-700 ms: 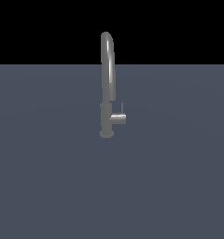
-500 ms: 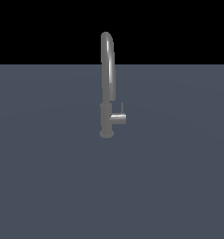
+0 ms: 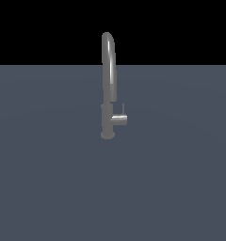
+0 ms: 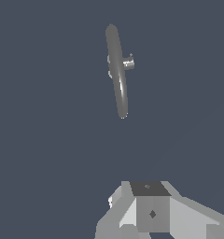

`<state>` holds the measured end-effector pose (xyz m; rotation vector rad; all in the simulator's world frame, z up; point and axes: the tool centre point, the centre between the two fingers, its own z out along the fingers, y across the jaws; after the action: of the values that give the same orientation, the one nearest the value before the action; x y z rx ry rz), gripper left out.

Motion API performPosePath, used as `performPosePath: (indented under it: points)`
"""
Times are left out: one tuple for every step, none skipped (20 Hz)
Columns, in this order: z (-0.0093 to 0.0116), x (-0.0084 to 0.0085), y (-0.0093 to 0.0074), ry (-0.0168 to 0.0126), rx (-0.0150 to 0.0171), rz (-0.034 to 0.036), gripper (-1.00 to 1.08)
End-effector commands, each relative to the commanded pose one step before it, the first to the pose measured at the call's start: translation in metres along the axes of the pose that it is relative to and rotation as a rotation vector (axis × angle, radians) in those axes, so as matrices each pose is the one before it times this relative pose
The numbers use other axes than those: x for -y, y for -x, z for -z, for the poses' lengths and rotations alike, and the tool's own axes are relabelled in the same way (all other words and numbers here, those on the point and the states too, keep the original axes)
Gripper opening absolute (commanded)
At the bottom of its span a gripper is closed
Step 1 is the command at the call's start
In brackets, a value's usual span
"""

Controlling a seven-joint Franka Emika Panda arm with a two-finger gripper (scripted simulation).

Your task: Turn on the faucet by rotating a designated handle.

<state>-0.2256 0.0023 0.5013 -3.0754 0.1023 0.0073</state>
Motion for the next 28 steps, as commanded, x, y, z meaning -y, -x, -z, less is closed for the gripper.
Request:
performPosePath:
  points:
    - [-0.00191,0.00045,-0.00863,-0.01679,0.02070,-0.01903,-1.00]
    - [-0.00081,0.00025,-0.00410,-0.00806,0.00970,-0.00901,-1.00]
    - [-0.00087,0.00026,-0.00441,-0.00867,0.01044,-0.00969,-1.00]
    - [-0.00093,0.00028,-0.00471,-0.00927,0.01116,-0.01035,-1.00]
    - [-0.00099,0.00030,-0.00502,-0.00989,0.01189,-0.01103,-1.00]
    - [-0.00105,0.00031,-0.00535,-0.01052,0.01266,-0.01174,-1.00]
    - [-0.00111,0.00033,-0.00565,-0.01112,0.01337,-0.01239,-1.00]
    - [-0.00114,0.00034,-0.00580,-0.01143,0.01373,-0.01272,-1.00]
    - [-0.00115,0.00035,-0.00586,-0.01156,0.01388,-0.01285,-1.00]
    - [-0.00115,0.00035,-0.00590,-0.01164,0.01396,-0.01292,-1.00]
    - [-0.00116,0.00035,-0.00593,-0.01172,0.01404,-0.01299,-1.00]
    - [-0.00116,0.00035,-0.00596,-0.01179,0.01412,-0.01304,-1.00]
    - [-0.00116,0.00035,-0.00599,-0.01186,0.01419,-0.01310,-1.00]
    - [-0.00116,0.00036,-0.00602,-0.01192,0.01425,-0.01315,-1.00]
    - [-0.00117,0.00035,-0.00605,-0.01200,0.01433,-0.01321,-1.00]
    - [-0.00117,0.00036,-0.00607,-0.01206,0.01439,-0.01325,-1.00]
    - [-0.00117,0.00036,-0.00610,-0.01213,0.01446,-0.01330,-1.00]
    - [-0.00117,0.00035,-0.00613,-0.01221,0.01453,-0.01335,-1.00]
    - [-0.00117,0.00036,-0.00615,-0.01226,0.01459,-0.01338,-1.00]
    - [-0.00118,0.00036,-0.00617,-0.01233,0.01465,-0.01342,-1.00]
    - [-0.00118,0.00036,-0.00619,-0.01239,0.01471,-0.01346,-1.00]
    - [-0.00118,0.00036,-0.00622,-0.01246,0.01478,-0.01350,-1.00]
    - [-0.00118,0.00036,-0.00624,-0.01252,0.01484,-0.01354,-1.00]
    - [-0.00118,0.00036,-0.00626,-0.01258,0.01490,-0.01357,-1.00]
    - [-0.00118,0.00036,-0.00628,-0.01265,0.01497,-0.01361,-1.00]
    - [-0.00118,0.00036,-0.00630,-0.01272,0.01504,-0.01365,-1.00]
    - [-0.00119,0.00036,-0.00633,-0.01278,0.01511,-0.01368,-1.00]
    - [-0.00119,0.00036,-0.00635,-0.01285,0.01518,-0.01373,-1.00]
